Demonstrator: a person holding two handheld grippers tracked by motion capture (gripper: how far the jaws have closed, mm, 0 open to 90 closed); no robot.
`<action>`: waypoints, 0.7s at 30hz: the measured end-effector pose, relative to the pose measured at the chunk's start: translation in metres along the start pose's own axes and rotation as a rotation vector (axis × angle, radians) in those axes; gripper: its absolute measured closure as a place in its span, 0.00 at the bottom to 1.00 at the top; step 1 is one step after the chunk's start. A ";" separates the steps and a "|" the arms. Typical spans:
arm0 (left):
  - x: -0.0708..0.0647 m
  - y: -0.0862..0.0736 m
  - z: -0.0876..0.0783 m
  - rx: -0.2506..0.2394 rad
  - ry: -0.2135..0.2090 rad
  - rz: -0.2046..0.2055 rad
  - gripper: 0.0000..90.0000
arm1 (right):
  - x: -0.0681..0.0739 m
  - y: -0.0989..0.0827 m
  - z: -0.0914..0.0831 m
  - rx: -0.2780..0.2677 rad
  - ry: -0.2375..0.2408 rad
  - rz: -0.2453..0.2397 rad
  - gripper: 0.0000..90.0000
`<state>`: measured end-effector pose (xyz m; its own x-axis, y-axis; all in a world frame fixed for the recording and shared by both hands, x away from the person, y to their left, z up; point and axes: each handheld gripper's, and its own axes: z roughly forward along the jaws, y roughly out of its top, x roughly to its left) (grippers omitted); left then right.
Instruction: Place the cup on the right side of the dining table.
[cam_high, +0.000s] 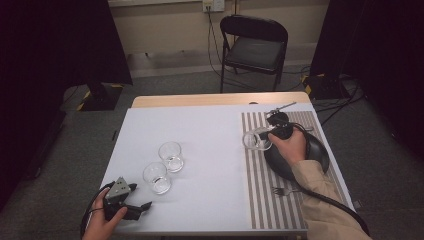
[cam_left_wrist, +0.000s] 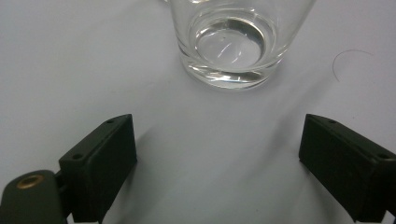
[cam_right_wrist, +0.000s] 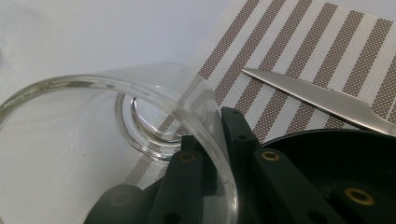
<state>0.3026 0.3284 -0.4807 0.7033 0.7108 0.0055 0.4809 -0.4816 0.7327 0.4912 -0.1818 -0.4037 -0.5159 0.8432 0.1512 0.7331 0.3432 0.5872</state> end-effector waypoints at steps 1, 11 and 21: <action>0.000 0.000 0.000 0.000 0.000 0.000 0.11 | 0.000 0.000 0.001 0.000 -0.001 0.005 0.95; 0.000 0.000 0.000 0.000 0.000 0.000 0.11 | -0.003 0.000 0.007 0.008 -0.015 0.002 0.95; 0.000 0.000 0.000 -0.001 0.001 -0.001 0.11 | -0.002 0.001 0.011 0.022 -0.029 -0.001 0.95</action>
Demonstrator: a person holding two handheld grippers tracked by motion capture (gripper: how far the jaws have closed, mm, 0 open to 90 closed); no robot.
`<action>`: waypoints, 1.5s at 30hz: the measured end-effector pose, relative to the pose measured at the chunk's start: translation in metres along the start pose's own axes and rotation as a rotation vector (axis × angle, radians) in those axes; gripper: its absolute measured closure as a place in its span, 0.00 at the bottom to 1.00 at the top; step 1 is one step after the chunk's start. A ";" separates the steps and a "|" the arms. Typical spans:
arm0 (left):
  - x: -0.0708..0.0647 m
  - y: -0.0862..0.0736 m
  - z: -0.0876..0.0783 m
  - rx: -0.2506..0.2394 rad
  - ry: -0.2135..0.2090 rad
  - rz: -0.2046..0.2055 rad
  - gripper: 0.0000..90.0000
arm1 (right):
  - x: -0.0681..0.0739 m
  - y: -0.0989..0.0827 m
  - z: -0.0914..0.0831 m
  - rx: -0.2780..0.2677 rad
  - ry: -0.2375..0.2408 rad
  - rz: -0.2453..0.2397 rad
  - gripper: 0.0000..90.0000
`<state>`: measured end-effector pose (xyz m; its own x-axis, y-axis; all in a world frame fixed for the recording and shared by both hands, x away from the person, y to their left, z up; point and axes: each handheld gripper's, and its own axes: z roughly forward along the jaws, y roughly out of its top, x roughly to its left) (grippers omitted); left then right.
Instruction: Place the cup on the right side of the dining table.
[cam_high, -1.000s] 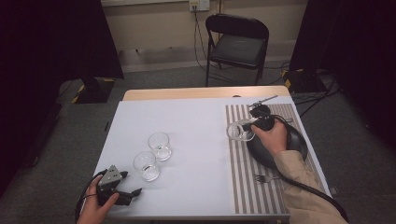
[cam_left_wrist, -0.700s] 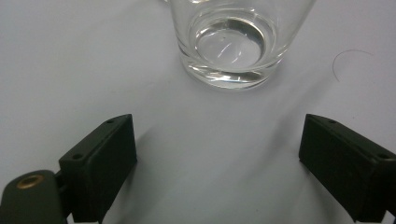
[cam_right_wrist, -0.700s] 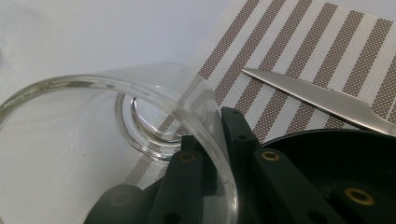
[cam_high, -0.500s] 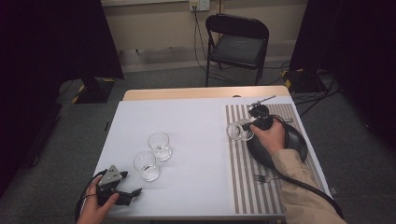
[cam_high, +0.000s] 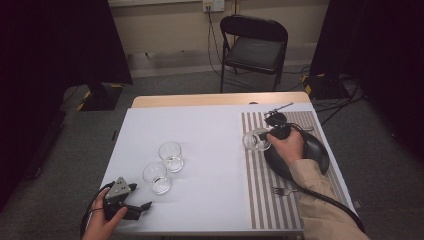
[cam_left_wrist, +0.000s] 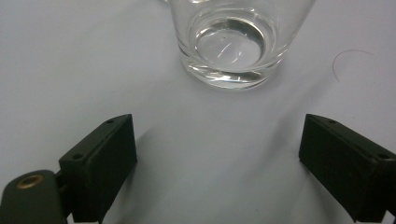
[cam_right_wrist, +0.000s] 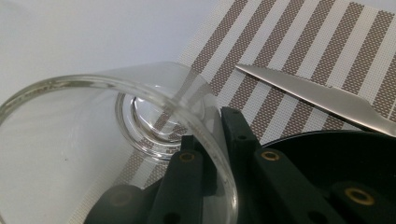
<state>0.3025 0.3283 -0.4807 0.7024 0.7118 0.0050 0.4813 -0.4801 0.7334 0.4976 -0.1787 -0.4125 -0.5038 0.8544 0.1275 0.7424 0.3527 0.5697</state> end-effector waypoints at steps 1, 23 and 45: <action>0.000 0.000 0.000 0.001 0.000 0.002 0.11 | 0.000 0.000 0.001 0.002 -0.002 -0.003 0.95; 0.000 0.000 0.000 0.000 0.000 0.000 0.11 | 0.002 0.004 0.000 0.003 -0.018 -0.008 0.95; 0.000 0.000 0.000 0.002 0.002 0.003 0.11 | 0.009 0.002 -0.002 -0.050 -0.052 -0.020 0.93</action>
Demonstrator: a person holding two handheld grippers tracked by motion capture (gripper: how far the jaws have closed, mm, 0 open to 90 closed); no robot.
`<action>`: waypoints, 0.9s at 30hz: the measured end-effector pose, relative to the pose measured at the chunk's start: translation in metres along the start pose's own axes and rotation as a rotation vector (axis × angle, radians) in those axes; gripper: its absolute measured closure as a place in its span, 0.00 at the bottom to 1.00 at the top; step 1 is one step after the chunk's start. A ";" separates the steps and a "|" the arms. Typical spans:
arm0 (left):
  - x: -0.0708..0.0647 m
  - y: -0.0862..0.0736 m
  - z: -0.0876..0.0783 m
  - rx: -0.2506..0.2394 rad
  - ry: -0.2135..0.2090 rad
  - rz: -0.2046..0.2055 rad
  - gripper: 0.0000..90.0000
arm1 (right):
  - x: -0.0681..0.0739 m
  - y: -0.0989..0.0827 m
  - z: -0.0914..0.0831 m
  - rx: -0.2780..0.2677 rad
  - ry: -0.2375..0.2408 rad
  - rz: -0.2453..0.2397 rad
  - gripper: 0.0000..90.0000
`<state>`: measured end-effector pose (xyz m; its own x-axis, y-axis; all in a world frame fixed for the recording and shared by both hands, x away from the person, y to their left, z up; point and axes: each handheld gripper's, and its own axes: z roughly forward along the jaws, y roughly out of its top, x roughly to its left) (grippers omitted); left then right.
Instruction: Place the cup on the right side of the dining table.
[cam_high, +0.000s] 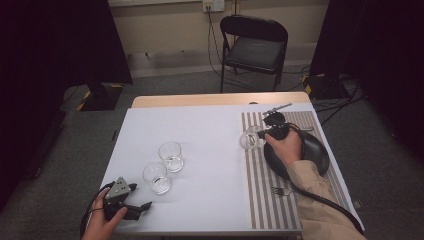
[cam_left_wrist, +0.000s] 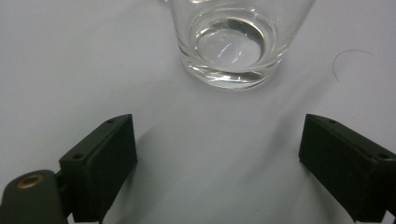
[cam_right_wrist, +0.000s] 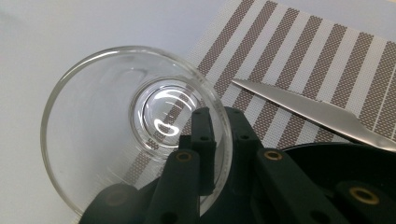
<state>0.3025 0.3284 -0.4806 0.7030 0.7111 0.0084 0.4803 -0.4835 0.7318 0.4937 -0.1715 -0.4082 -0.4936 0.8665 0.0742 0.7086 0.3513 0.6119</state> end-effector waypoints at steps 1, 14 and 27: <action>0.000 0.000 0.000 -0.001 -0.001 -0.001 0.11 | 0.001 0.001 0.000 0.000 0.000 -0.002 0.93; 0.000 0.000 0.000 -0.003 -0.002 -0.003 0.12 | 0.002 0.007 0.002 0.030 -0.004 0.014 0.95; 0.000 0.000 0.000 -0.002 -0.003 -0.003 0.11 | -0.007 0.003 -0.004 0.027 -0.047 0.030 0.95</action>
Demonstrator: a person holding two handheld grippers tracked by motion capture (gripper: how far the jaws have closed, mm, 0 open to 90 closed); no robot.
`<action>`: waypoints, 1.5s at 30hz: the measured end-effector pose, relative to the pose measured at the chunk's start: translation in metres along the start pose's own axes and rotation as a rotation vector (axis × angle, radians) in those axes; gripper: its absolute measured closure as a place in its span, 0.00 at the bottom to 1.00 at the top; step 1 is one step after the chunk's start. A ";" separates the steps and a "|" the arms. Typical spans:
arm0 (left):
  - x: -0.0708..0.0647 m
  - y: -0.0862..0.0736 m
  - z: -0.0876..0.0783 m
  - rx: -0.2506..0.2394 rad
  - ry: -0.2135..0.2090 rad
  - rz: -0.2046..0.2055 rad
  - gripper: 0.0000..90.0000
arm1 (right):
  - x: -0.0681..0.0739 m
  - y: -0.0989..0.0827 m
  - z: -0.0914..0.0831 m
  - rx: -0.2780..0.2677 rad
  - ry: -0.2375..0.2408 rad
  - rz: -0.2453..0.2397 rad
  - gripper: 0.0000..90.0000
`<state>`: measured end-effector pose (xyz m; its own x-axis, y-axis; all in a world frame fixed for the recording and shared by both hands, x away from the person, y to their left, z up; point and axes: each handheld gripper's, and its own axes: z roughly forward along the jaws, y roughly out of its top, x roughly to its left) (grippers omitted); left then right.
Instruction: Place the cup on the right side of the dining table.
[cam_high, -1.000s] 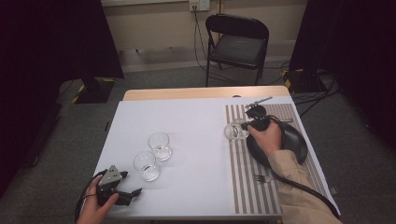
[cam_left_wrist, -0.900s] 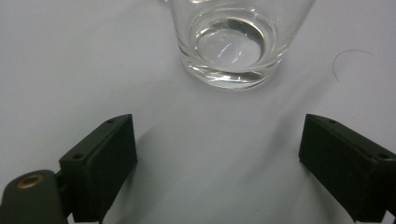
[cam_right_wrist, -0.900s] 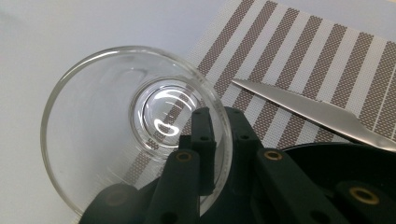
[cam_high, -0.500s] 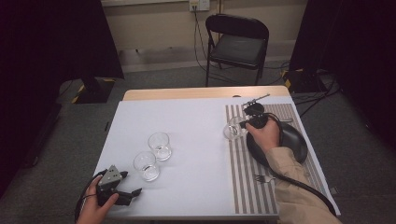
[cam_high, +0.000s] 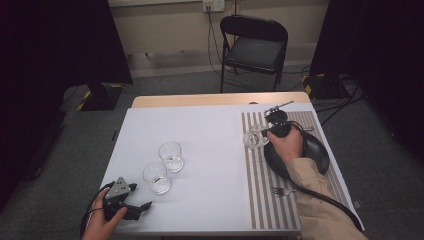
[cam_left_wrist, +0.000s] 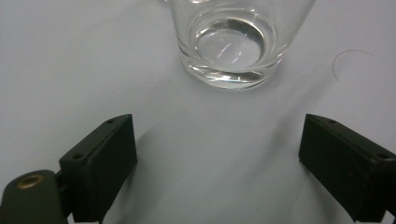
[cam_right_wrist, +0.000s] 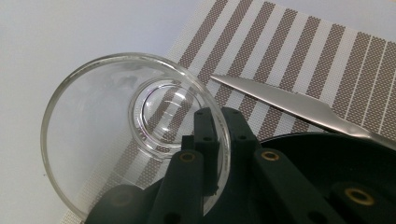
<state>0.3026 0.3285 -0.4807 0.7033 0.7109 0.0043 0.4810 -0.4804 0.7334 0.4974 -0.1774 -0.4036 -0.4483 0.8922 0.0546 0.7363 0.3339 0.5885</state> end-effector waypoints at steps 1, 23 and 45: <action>0.000 0.000 0.000 0.000 0.000 0.000 0.12 | 0.001 0.000 0.000 0.001 -0.004 0.002 0.95; 0.000 0.000 0.000 0.001 0.000 0.001 0.12 | 0.012 0.012 0.000 -0.063 0.006 0.000 0.55; 0.000 0.000 0.000 -0.001 0.002 -0.001 0.11 | 0.011 0.010 -0.011 -0.087 0.080 0.015 0.16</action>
<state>0.3025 0.3283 -0.4808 0.7022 0.7120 0.0048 0.4812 -0.4795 0.7338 0.4941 -0.1677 -0.3880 -0.4790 0.8687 0.1263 0.6979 0.2896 0.6550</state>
